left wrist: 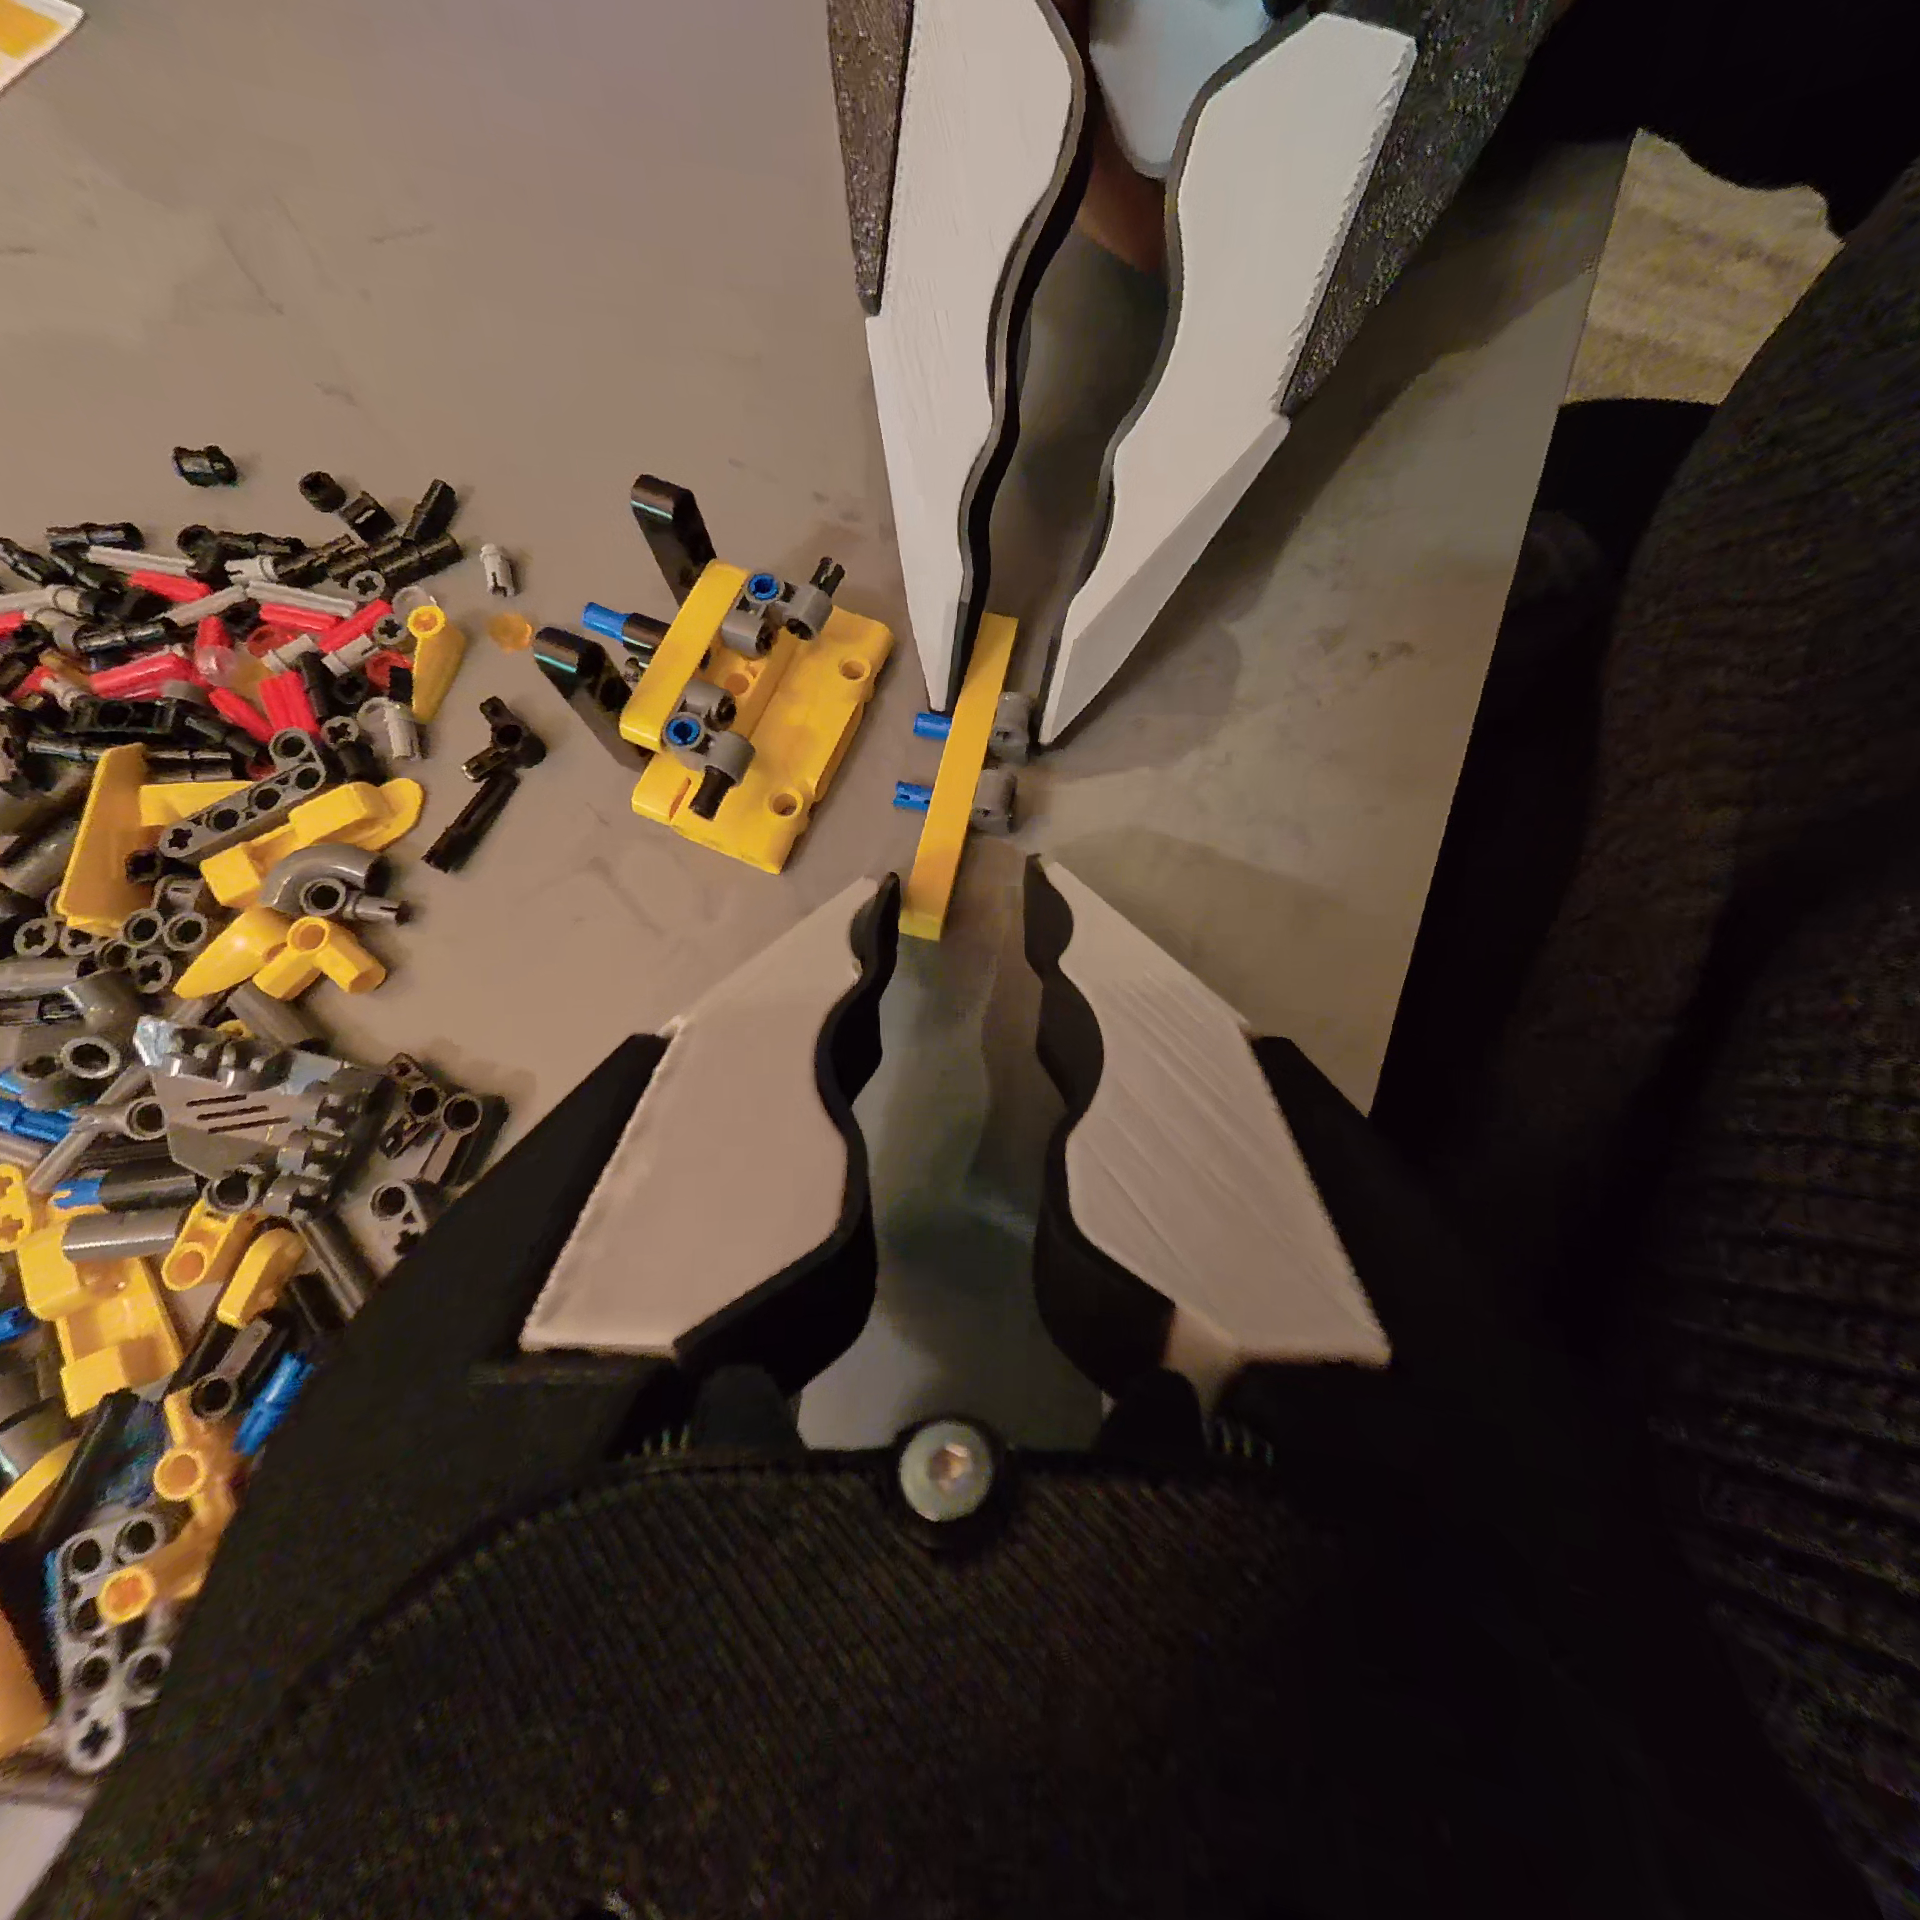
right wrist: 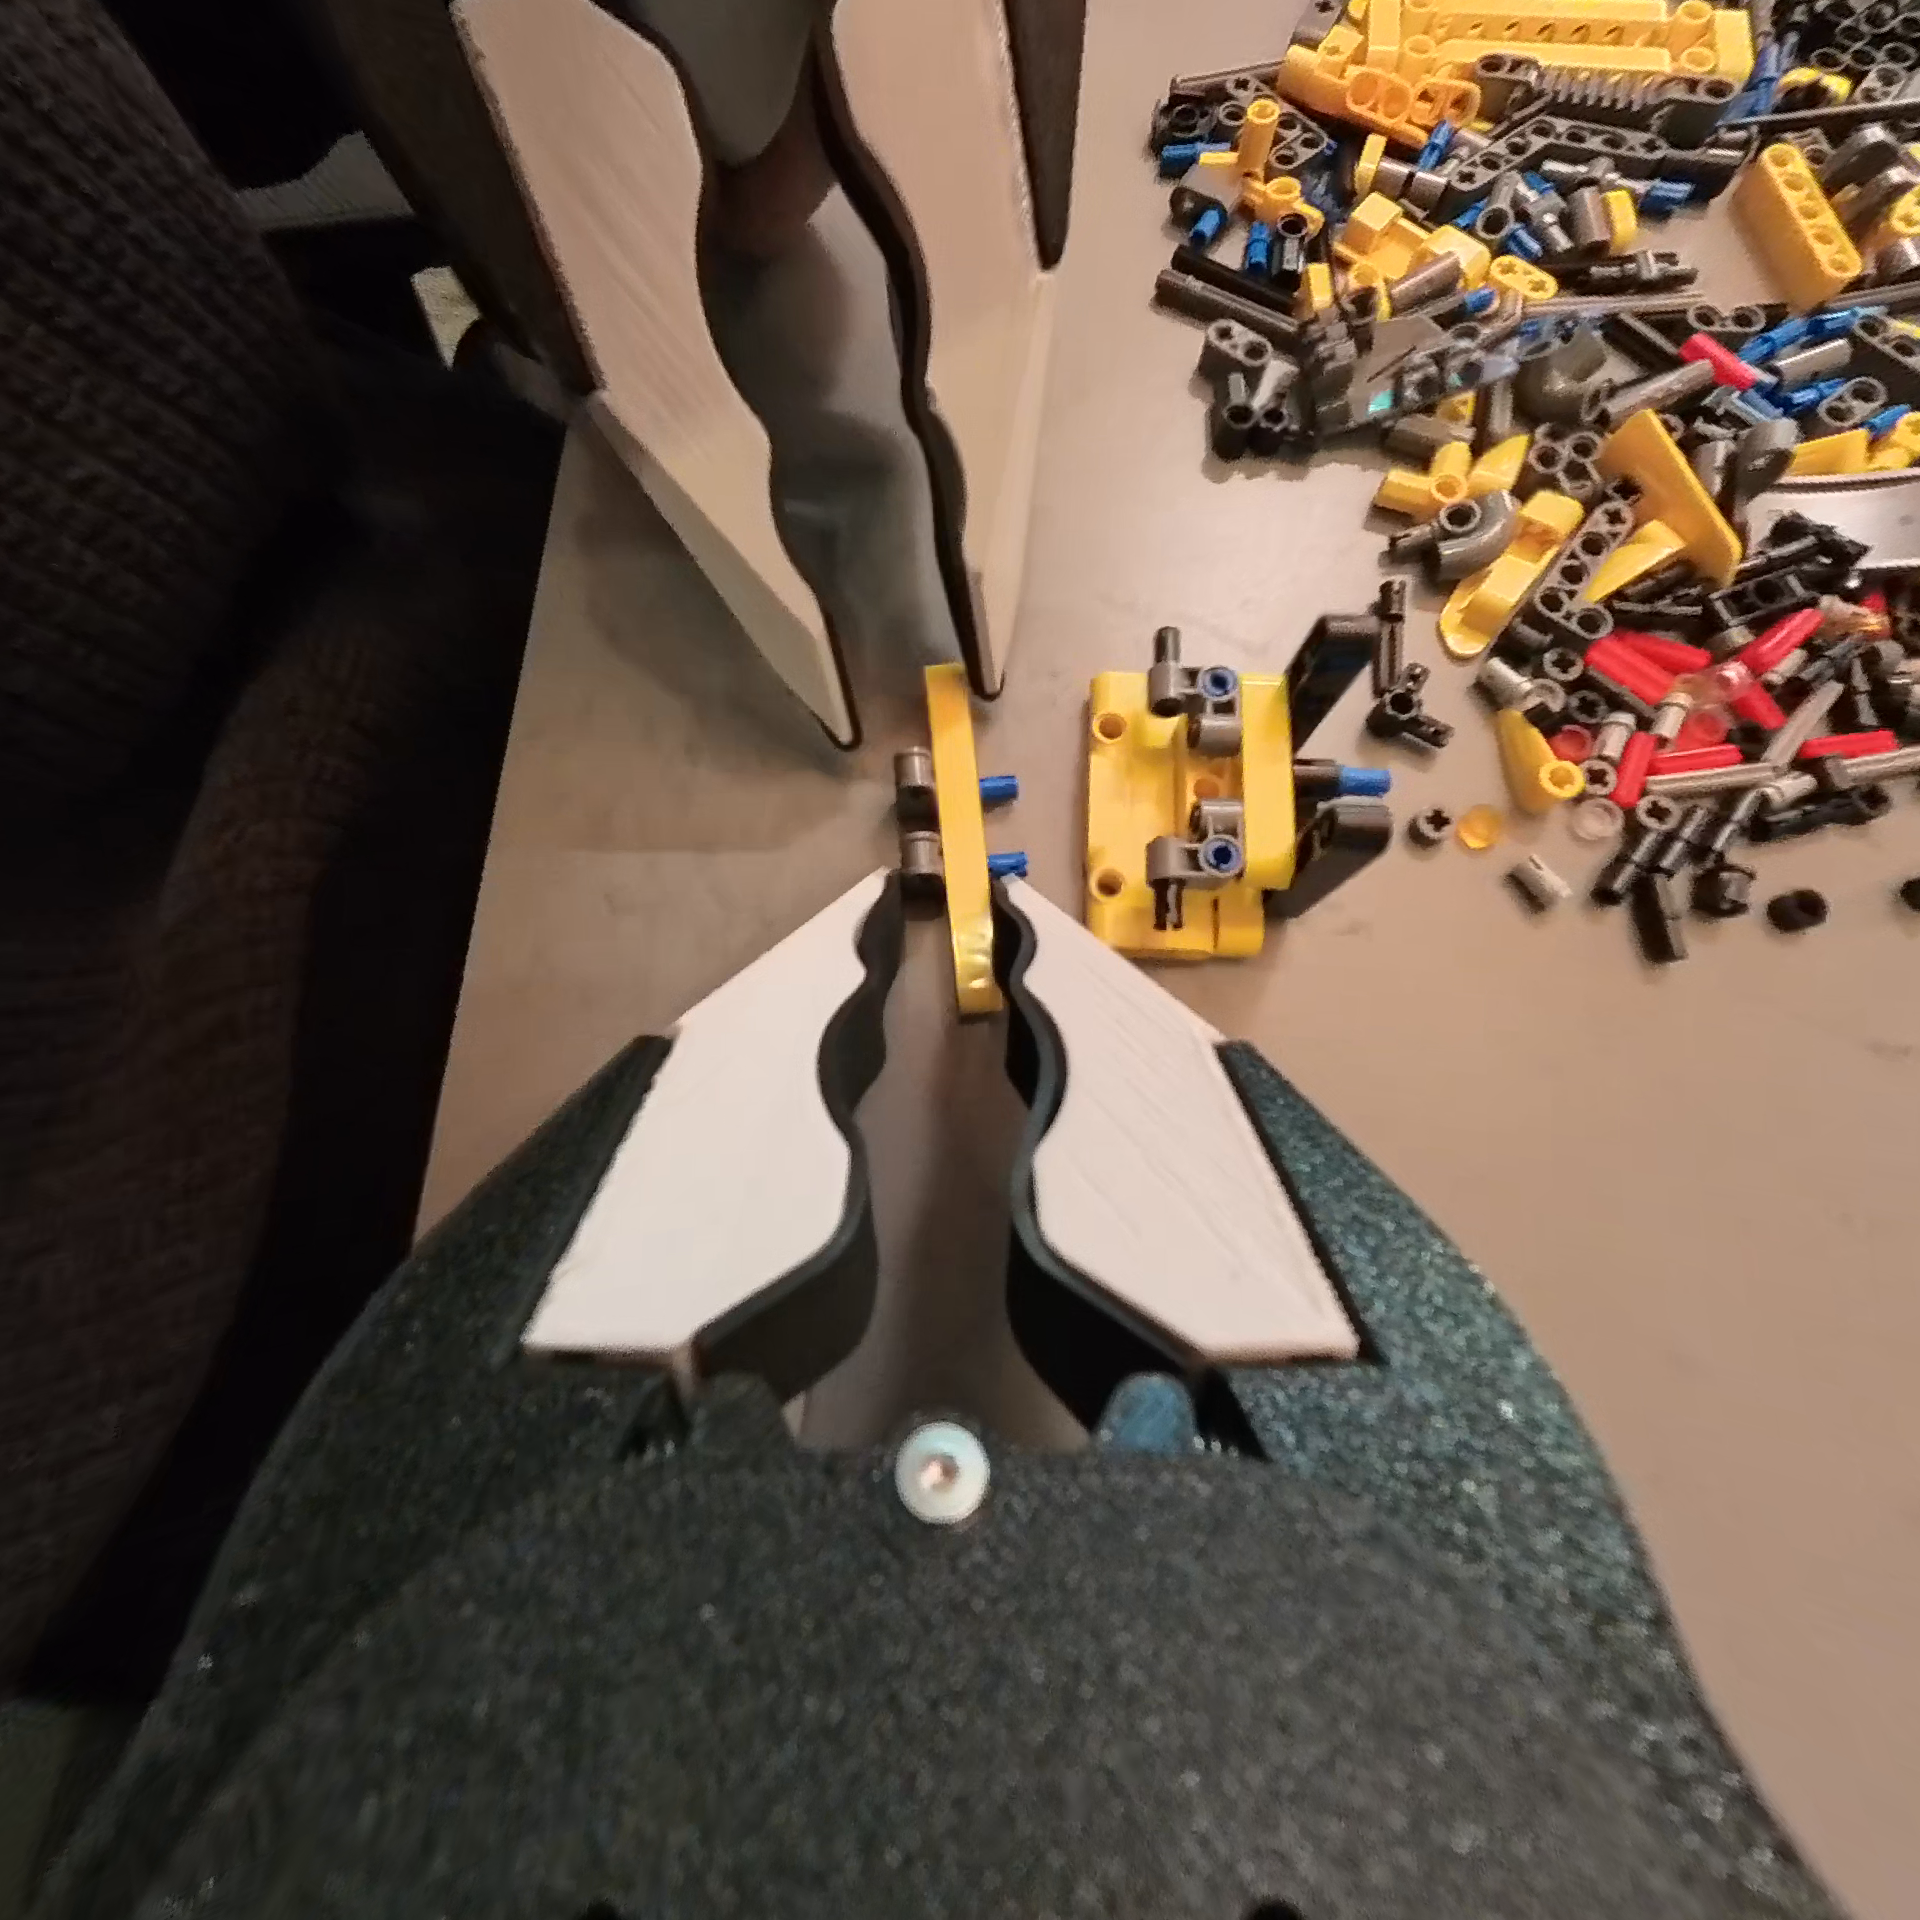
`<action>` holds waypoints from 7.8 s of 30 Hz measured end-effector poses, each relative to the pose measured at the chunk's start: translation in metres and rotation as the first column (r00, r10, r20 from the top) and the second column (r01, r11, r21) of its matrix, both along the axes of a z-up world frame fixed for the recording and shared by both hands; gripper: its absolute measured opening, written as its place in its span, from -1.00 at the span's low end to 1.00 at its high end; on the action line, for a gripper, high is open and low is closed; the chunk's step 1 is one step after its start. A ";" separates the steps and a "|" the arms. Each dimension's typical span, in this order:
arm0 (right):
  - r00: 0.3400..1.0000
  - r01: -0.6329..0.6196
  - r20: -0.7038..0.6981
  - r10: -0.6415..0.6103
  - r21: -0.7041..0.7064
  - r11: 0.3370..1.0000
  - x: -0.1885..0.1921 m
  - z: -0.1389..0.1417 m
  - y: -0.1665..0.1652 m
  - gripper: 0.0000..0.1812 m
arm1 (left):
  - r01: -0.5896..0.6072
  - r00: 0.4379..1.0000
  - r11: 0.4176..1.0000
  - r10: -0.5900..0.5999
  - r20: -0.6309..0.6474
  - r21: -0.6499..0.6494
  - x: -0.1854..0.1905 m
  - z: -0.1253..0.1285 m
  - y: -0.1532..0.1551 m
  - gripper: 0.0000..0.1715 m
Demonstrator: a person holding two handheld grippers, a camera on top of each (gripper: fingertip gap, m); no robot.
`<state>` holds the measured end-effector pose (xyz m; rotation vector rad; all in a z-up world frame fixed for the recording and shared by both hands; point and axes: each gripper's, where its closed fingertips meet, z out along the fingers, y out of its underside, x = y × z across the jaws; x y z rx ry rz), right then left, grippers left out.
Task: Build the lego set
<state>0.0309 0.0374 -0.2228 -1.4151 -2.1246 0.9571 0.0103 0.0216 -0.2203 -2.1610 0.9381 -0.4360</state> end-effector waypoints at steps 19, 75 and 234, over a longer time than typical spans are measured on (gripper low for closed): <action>0.976 0.218 -0.002 -0.218 0.032 0.976 -0.013 -0.001 0.009 -0.80 | 0.156 0.988 0.988 -0.156 -0.003 0.018 -0.014 0.004 0.034 0.10; 0.998 0.061 -0.013 -0.061 0.078 0.995 -0.017 -0.001 0.036 -0.29 | 0.248 0.967 0.969 -0.248 -0.055 -0.005 -0.014 -0.001 0.046 -0.17; 0.989 0.149 0.001 -0.149 0.026 0.988 -0.018 -0.001 0.036 -0.41 | 0.130 0.991 0.988 -0.126 0.048 -0.080 -0.012 -0.005 0.043 -0.27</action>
